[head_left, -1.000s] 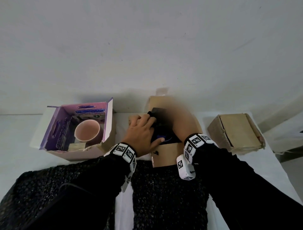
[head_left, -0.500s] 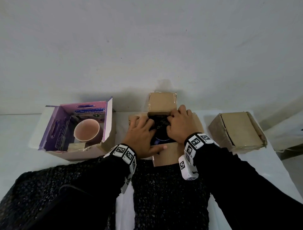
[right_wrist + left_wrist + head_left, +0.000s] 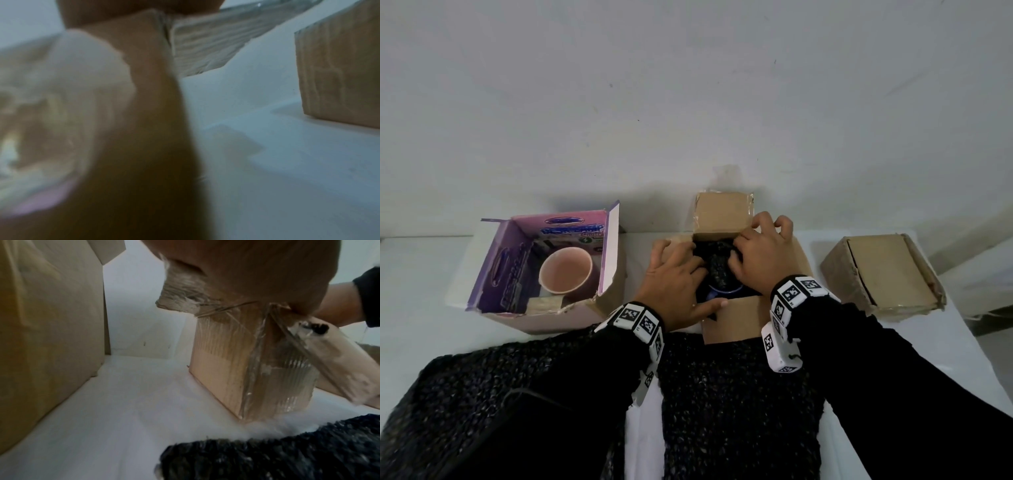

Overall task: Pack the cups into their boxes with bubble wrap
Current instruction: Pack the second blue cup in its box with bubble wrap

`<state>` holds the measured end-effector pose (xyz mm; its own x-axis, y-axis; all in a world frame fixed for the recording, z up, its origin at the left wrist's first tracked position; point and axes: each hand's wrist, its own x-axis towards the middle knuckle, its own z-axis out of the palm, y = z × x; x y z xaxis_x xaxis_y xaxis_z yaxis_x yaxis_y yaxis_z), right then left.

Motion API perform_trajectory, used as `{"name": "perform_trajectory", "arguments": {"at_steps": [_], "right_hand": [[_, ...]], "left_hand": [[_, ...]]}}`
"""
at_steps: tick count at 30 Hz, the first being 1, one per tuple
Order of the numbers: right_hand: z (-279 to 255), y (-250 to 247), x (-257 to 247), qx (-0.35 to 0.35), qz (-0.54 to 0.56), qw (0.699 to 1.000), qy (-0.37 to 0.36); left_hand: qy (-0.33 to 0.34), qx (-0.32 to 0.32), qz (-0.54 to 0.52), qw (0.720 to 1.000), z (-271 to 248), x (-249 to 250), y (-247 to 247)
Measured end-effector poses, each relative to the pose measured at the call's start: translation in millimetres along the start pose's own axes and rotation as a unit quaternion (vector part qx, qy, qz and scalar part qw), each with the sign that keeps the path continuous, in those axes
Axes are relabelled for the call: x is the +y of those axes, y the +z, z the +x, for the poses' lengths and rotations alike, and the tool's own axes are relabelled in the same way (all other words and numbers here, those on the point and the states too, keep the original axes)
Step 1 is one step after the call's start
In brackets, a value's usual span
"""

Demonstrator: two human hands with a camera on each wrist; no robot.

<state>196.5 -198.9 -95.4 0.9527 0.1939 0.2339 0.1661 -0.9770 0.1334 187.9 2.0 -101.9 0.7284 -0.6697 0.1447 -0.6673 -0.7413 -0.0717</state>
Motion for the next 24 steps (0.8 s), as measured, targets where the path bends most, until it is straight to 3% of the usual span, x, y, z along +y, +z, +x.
{"name": "perform_trajectory", "arguments": {"at_steps": [7, 10, 18, 22, 24], "right_hand": [[4, 9, 1, 0.035, -0.026, 0.999, -0.017], [9, 8, -3, 0.019, -0.026, 0.999, -0.011], [4, 9, 0, -0.068, -0.055, 0.995, -0.053], [-4, 4, 2, -0.012, 0.049, 0.997, -0.067], [-6, 4, 4, -0.038, 0.085, 0.99, -0.108]], "left_hand": [[-0.024, 0.103, 0.015, 0.994, -5, 5, 6], [-0.02, 0.118, 0.02, 0.993, -7, 5, 1], [-0.012, 0.008, 0.035, 0.999, -15, 7, -7], [-0.006, -0.047, 0.023, 0.999, -17, 12, -7], [-0.009, -0.07, 0.036, 0.997, -15, 13, -7]]}}
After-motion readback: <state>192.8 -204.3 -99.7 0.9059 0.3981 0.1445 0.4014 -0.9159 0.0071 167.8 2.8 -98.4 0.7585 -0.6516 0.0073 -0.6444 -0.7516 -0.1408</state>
